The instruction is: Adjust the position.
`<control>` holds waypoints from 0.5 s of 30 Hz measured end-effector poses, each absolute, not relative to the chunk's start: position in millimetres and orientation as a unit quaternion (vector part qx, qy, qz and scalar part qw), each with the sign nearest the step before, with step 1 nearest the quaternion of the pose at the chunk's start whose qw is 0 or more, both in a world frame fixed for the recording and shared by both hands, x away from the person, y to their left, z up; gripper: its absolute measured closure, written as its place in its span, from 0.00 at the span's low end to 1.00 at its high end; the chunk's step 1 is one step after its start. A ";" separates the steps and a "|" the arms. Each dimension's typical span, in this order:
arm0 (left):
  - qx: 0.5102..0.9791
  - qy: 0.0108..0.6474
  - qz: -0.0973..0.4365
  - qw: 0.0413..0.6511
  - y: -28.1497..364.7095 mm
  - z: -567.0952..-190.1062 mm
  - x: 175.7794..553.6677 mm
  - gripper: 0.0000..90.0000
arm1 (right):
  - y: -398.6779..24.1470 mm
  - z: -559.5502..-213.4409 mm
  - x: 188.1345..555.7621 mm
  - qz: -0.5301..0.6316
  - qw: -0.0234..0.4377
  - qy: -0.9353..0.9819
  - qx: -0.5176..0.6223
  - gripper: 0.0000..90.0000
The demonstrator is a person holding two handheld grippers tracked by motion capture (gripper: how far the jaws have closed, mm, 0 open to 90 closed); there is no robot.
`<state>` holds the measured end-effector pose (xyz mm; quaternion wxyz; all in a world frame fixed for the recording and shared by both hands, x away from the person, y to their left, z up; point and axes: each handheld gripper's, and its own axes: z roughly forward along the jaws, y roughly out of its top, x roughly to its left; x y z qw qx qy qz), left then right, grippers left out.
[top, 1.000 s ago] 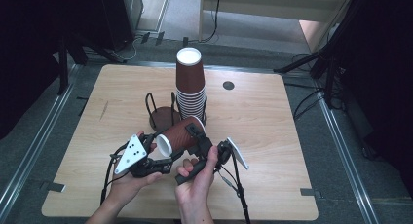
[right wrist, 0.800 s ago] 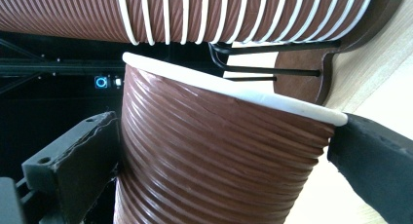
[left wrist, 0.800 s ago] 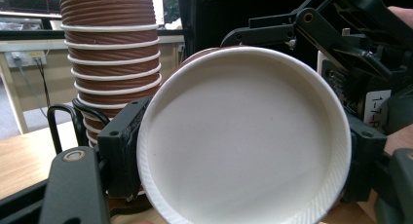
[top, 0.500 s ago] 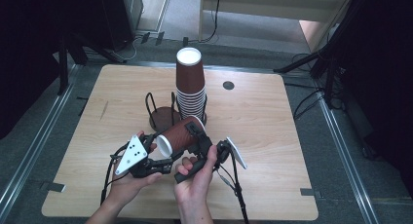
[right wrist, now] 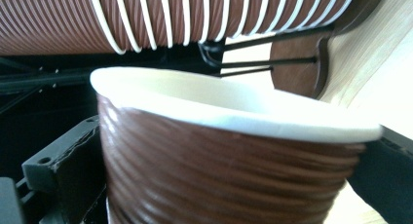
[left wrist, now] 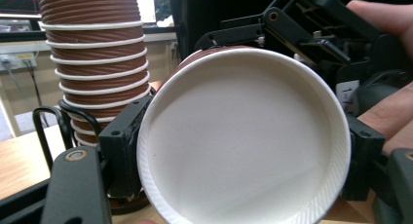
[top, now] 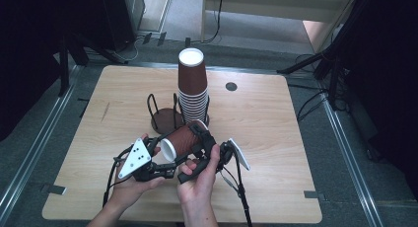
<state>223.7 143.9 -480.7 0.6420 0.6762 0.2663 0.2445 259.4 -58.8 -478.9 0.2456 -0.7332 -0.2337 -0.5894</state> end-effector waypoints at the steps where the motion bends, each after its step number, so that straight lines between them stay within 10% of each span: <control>1: 0.677 0.266 0.245 0.641 143.9 -480.8 223.6 0.27 | -58.9 -479.7 260.2 -0.590 0.251 -0.234 -0.730 0.00; 15: 0.672 0.283 0.240 0.641 152.3 -480.9 225.8 0.17 | -58.7 -482.5 259.1 -0.612 0.260 -0.237 -0.708 0.10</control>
